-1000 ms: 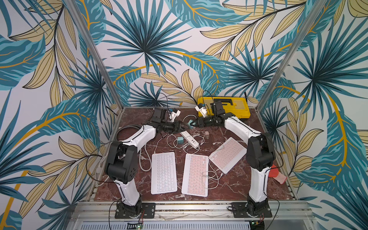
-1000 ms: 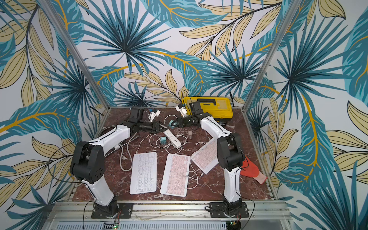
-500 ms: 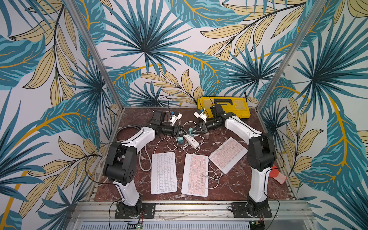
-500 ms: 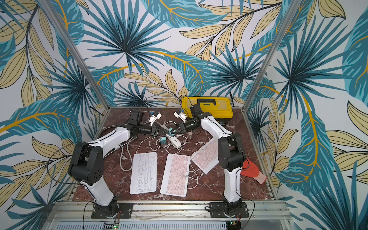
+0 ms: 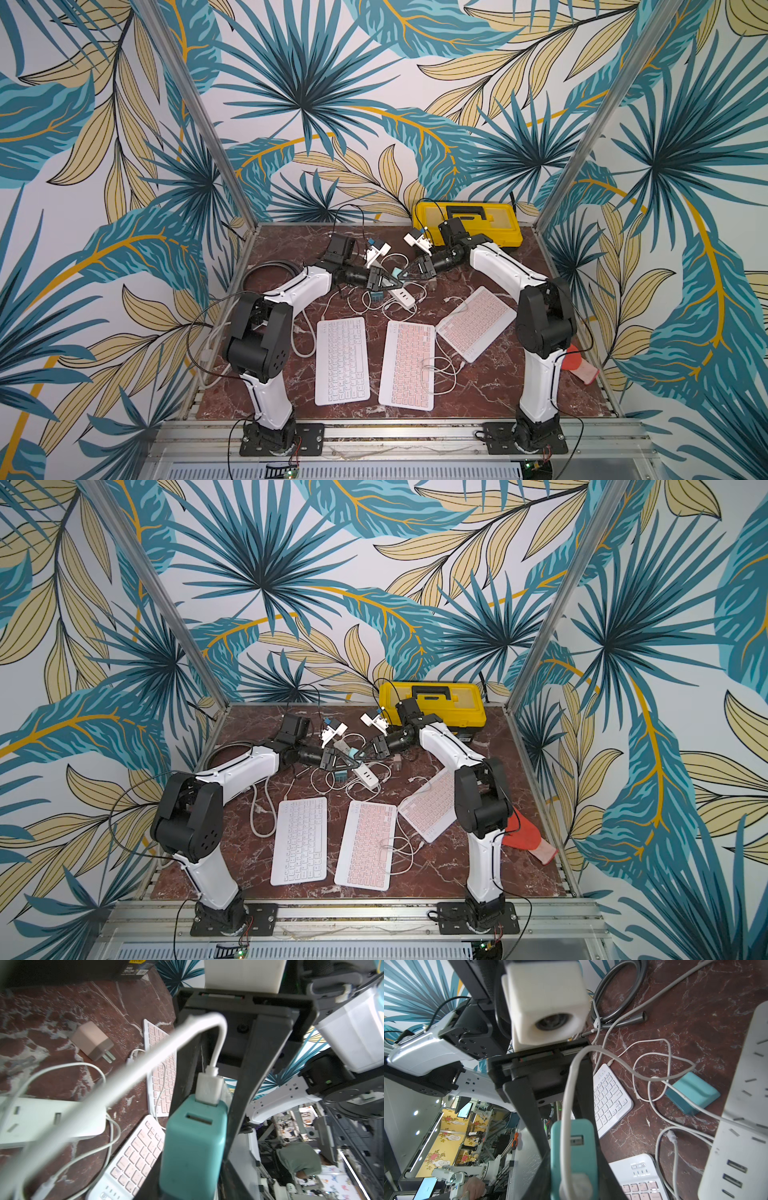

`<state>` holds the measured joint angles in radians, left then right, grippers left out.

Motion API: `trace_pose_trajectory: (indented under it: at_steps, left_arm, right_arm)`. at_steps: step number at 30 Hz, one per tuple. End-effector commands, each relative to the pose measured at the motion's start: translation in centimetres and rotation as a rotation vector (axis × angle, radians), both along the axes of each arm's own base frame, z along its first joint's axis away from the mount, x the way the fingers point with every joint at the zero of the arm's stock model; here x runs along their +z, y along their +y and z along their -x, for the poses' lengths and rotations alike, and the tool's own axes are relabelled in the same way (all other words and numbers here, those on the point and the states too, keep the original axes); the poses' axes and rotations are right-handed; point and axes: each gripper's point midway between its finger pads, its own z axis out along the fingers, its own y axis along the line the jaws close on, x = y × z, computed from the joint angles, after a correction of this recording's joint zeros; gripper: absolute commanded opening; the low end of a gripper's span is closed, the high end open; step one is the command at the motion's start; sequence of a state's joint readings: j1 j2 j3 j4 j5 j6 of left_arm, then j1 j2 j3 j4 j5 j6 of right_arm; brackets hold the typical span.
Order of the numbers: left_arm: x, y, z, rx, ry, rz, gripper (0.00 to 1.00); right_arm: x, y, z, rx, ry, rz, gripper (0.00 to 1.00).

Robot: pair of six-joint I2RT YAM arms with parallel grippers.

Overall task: Unplug the wireless keyboard
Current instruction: Remove the power cord from the plug.

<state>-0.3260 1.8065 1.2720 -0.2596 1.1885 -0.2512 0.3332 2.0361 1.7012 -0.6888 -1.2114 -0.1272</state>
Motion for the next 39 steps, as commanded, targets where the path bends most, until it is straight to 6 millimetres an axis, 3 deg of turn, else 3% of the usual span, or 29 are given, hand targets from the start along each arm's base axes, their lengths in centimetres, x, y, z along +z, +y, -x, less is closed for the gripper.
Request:
trace_pose_trajectory:
  at_steps: [1, 6, 9, 11, 15, 19, 21, 22, 25, 29, 39]
  left_arm:
    - [1.6, -0.9, 0.3, -0.046, -0.05, 0.038, 0.28]
    - [2.3, -1.3, 1.0, -0.083, -0.033, 0.068, 0.15]
    - [1.8, -1.3, 1.1, -0.079, -0.027, 0.059, 0.0]
    - [1.1, -1.2, 0.8, -0.055, -0.026, 0.033, 0.0]
    - [-0.7, -0.7, -0.3, 0.026, -0.049, -0.05, 0.0]
    - [-2.5, 0.1, -1.9, 0.123, -0.072, -0.147, 0.0]
    - [-3.4, 0.6, -2.6, 0.171, -0.075, -0.194, 0.0]
    - [-3.7, 0.7, -2.9, 0.188, -0.076, -0.21, 0.0]
    - [-4.1, 0.8, -3.3, 0.217, -0.087, -0.242, 0.0]
    - [-4.6, 1.2, -3.9, 0.268, -0.105, -0.295, 0.0]
    - [-5.5, 1.2, -4.0, 0.314, -0.09, -0.346, 0.0]
  right_arm:
    - [0.6, 0.5, 1.2, 0.049, 0.037, -0.038, 0.18]
    - [0.1, 0.4, 1.9, 0.083, 0.067, -0.02, 0.21]
    - [-0.8, 0.4, 1.2, 0.047, 0.083, 0.041, 0.32]
    - [-1.5, 0.3, -0.2, -0.03, 0.071, 0.085, 0.37]
    - [-0.7, 0.1, -2.5, -0.171, 0.01, 0.1, 0.42]
    - [-1.2, -0.7, -3.6, -0.242, 0.013, 0.192, 0.45]
    - [-1.7, -1.0, -4.1, -0.275, 0.043, 0.234, 0.58]
    - [-1.8, -1.1, -4.2, -0.287, 0.05, 0.241, 0.6]
    - [-2.6, -1.3, -4.8, -0.351, 0.081, 0.261, 0.57]
    - [-3.5, -1.8, -5.9, -0.451, 0.129, 0.289, 0.45]
    - [-3.9, -1.4, -7.3, -0.555, 0.144, 0.331, 0.37]
